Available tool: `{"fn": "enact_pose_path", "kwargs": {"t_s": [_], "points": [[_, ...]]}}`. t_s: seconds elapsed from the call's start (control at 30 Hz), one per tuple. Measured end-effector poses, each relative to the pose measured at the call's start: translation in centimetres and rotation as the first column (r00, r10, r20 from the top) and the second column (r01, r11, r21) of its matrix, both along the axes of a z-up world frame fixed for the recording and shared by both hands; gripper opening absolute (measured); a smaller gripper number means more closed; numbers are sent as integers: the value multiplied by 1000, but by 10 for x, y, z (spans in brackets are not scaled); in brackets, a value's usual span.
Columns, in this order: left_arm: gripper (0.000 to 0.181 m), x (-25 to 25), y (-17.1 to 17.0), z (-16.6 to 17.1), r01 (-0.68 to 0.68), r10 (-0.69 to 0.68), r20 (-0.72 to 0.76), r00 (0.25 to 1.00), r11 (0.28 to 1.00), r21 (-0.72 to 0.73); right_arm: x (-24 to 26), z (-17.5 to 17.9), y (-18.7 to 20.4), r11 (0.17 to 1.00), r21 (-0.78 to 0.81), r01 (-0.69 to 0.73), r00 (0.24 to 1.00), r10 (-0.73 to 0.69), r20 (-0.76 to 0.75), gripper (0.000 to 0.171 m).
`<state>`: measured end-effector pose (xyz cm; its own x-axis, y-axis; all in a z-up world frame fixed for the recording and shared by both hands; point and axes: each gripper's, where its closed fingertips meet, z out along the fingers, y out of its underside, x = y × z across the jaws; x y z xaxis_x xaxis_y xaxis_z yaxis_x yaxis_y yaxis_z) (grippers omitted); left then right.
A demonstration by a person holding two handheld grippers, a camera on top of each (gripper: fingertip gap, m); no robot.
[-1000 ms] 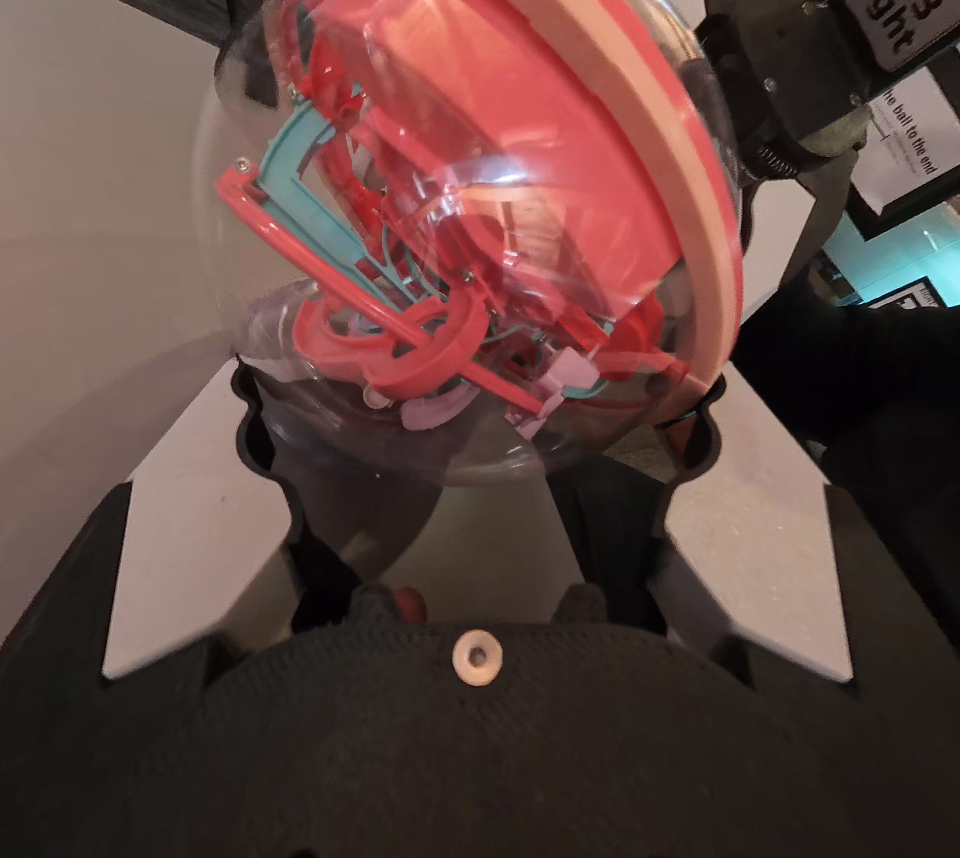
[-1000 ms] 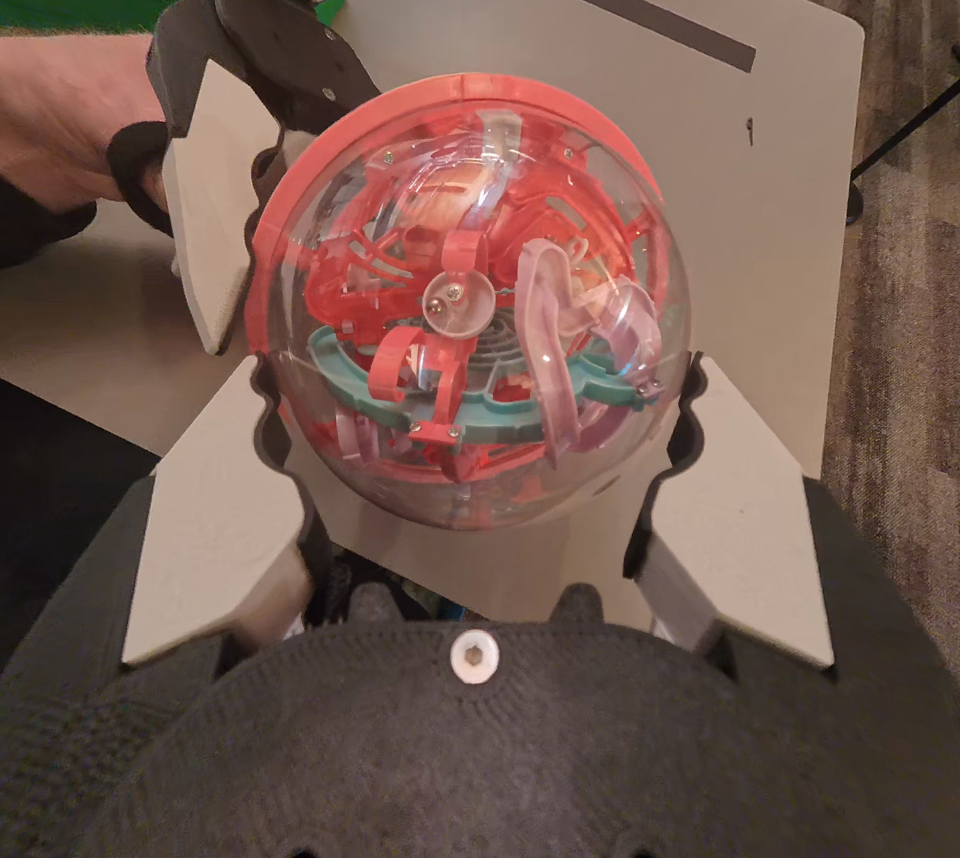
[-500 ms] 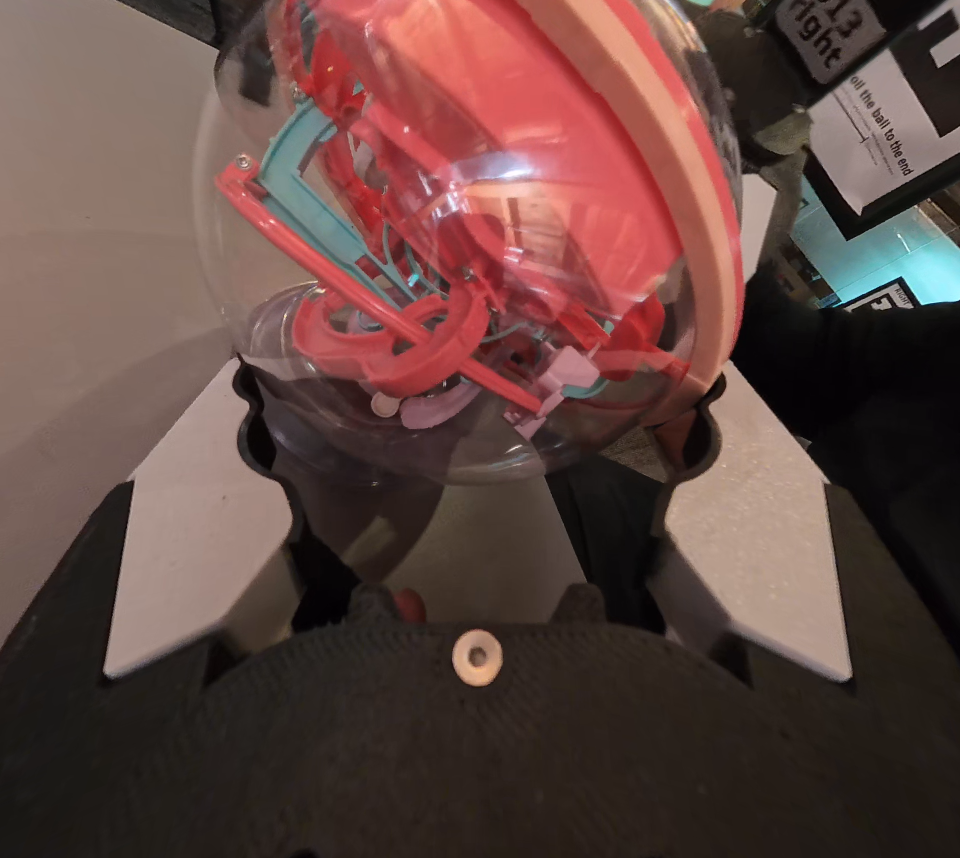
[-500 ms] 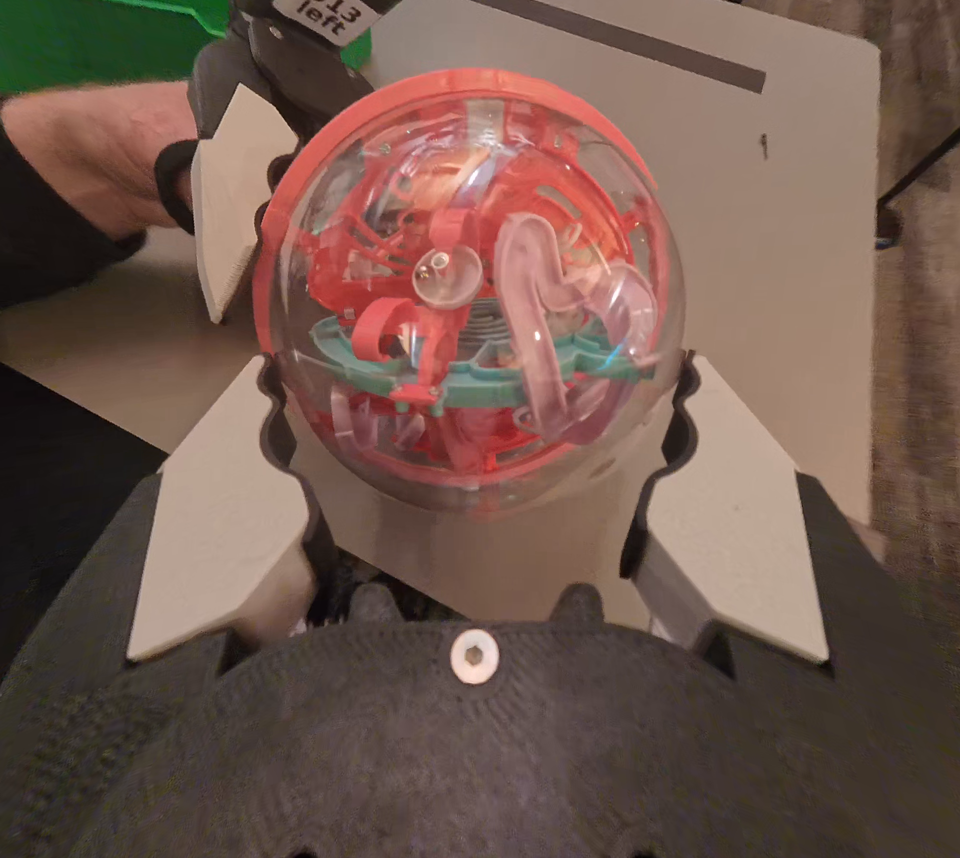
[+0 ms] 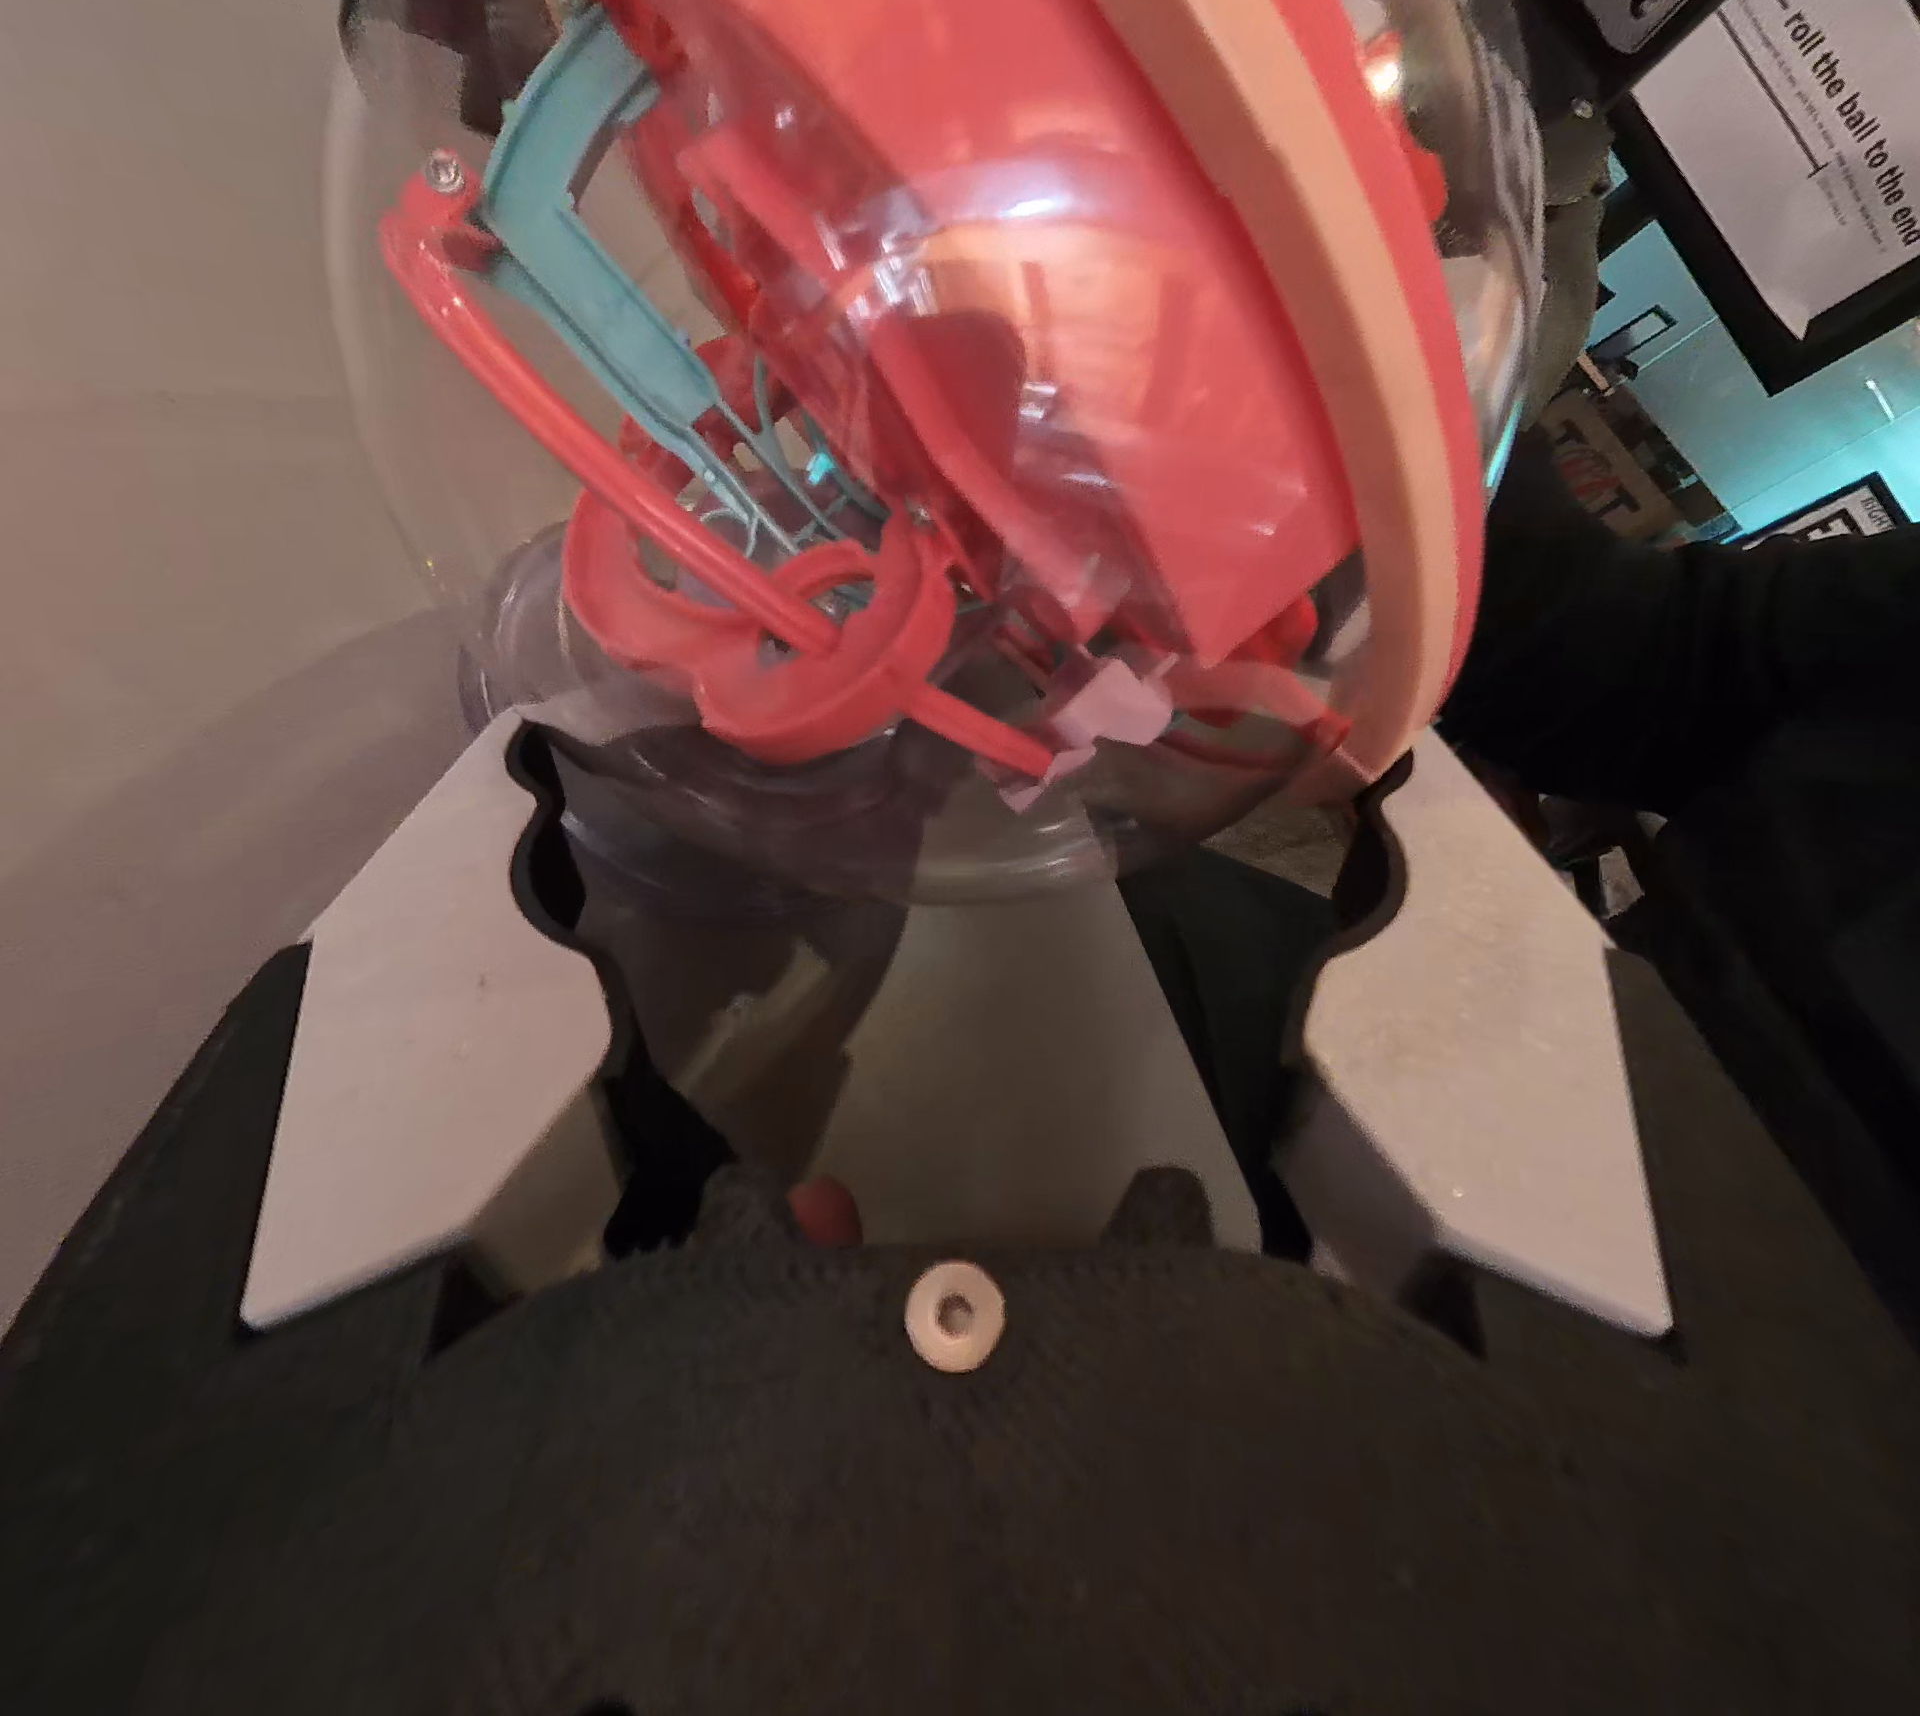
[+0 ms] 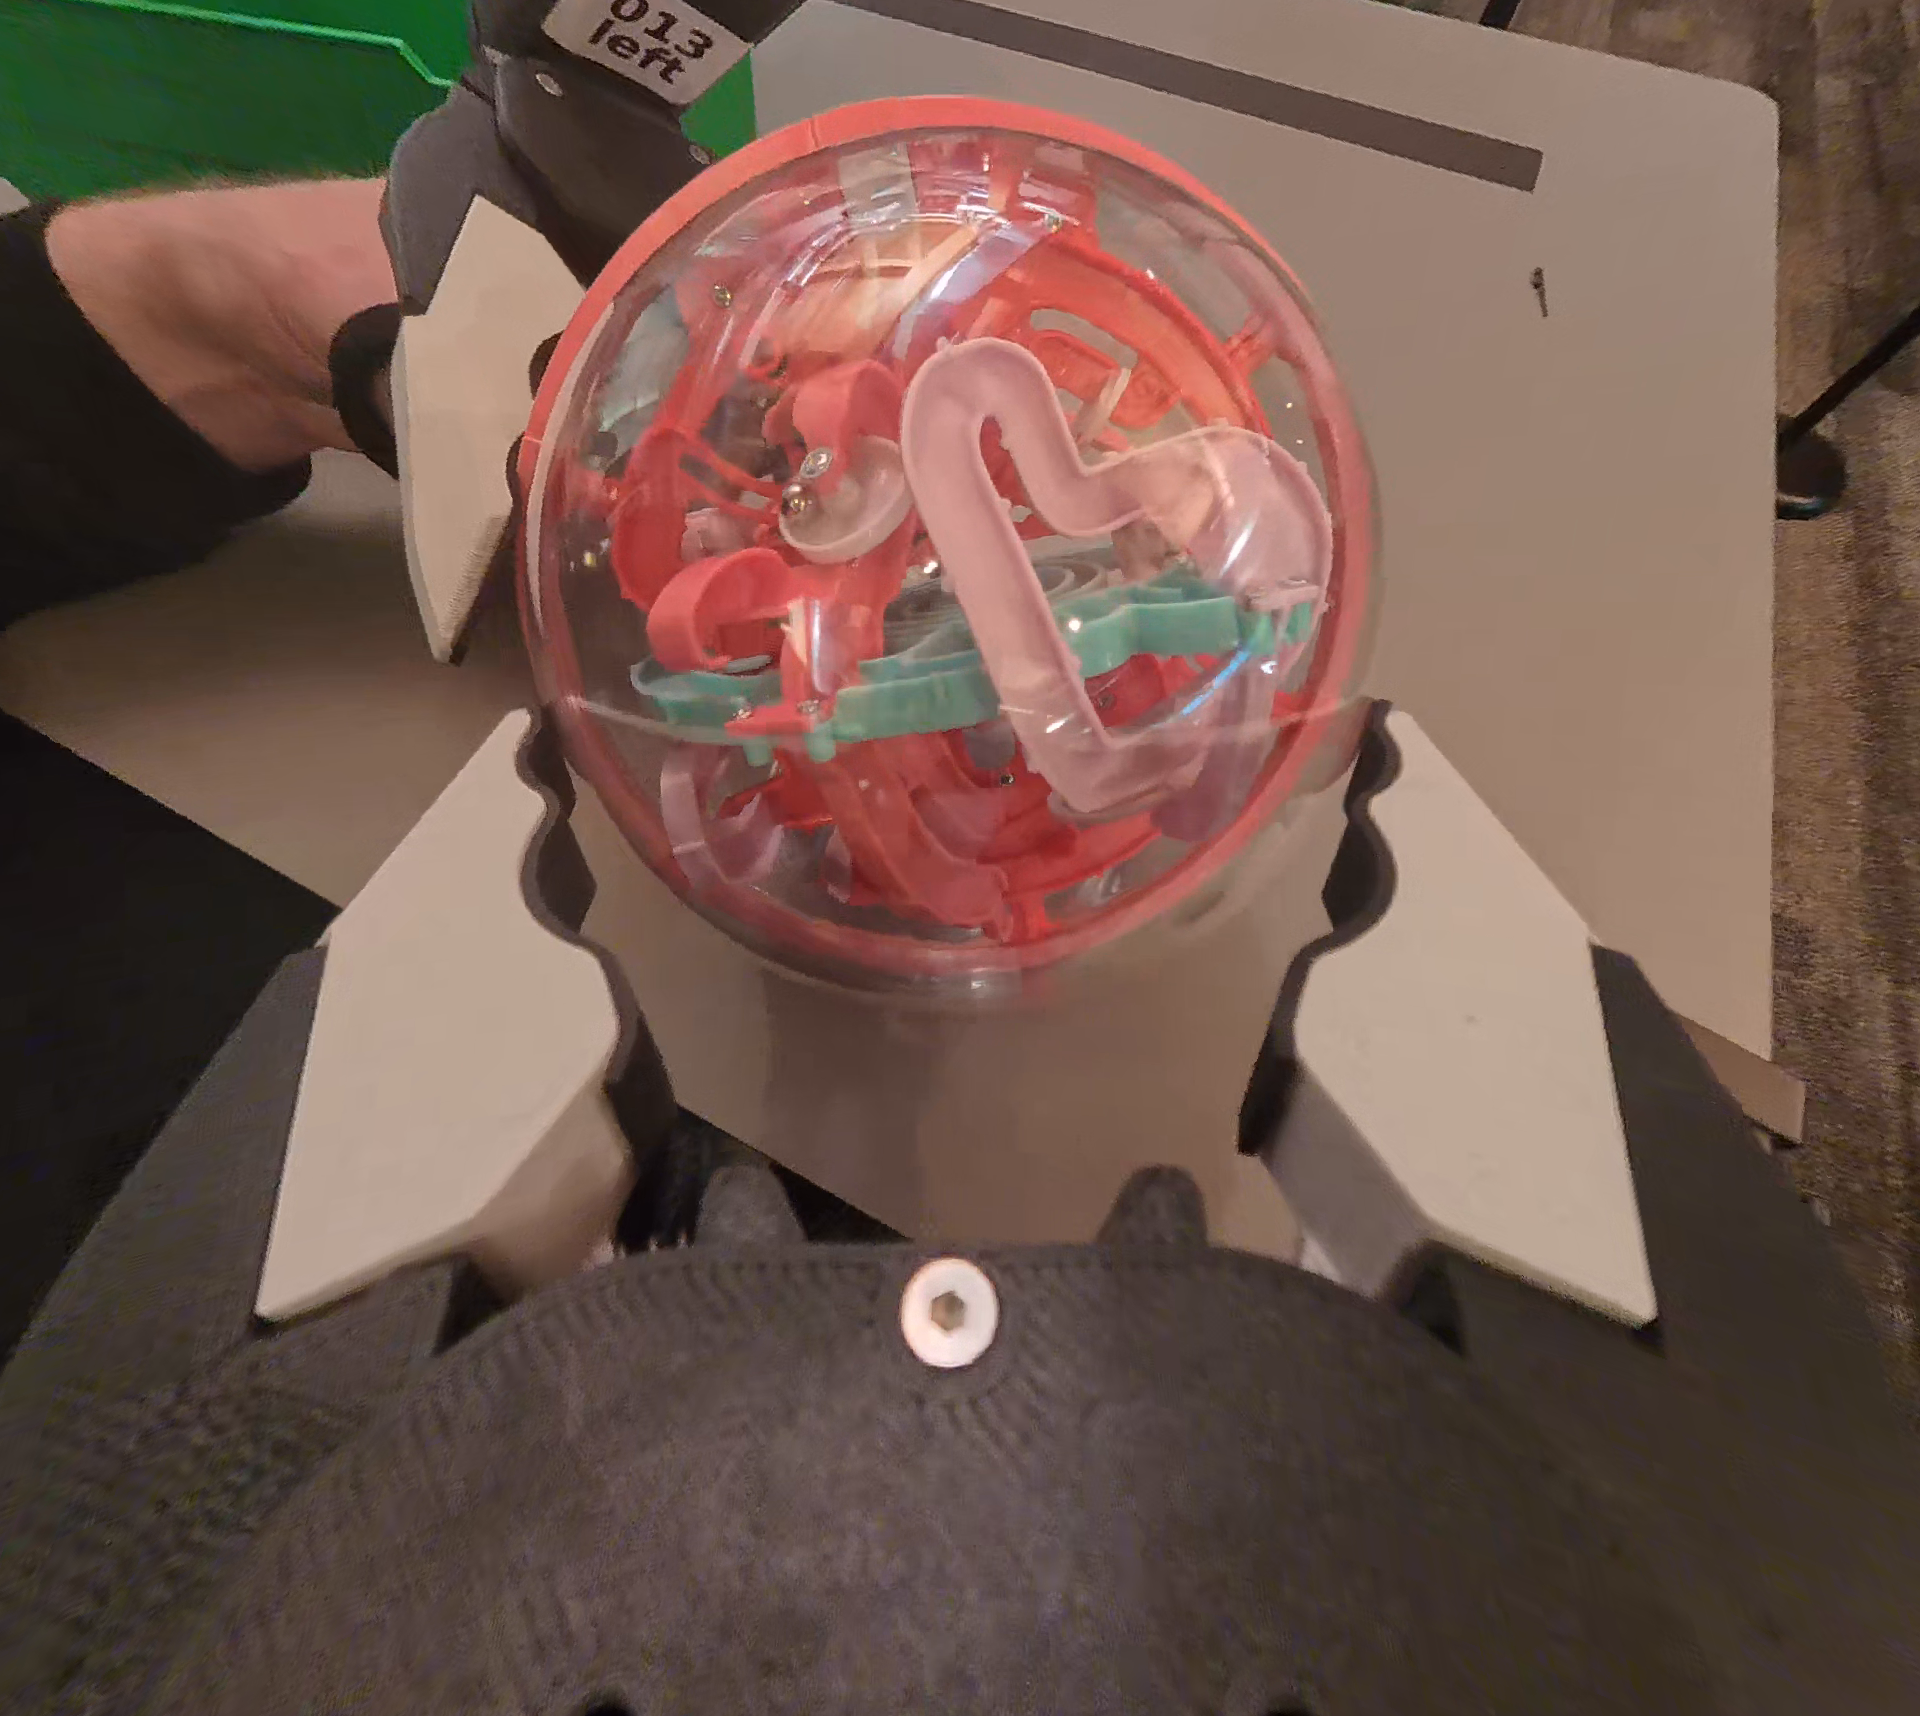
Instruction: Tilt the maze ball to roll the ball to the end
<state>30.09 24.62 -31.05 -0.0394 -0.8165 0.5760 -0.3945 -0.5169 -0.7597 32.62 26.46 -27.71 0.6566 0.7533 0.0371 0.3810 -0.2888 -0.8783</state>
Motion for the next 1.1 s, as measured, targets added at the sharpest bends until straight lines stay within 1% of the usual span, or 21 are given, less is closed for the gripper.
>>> {"fn": "enact_pose_path", "kwargs": {"t_s": [0.37,0.57,0.77,1.1], "points": [[129,-4,-3,-12,36,-34,-54,998,999,35,2,-2,2,993,113,19,990,-34,135,143],[127,-5,-3,-14,40,-37,-62,997,998,50,3,-2,2,989,144,23,989,-44,142,143],[120,-7,-1,-20,46,-39,-85,996,996,80,4,-2,4,979,203,23,974,-68,218,144],[109,-11,0,-25,57,-47,-109,993,995,86,5,1,3,967,255,21,966,-86,245,141]]}}
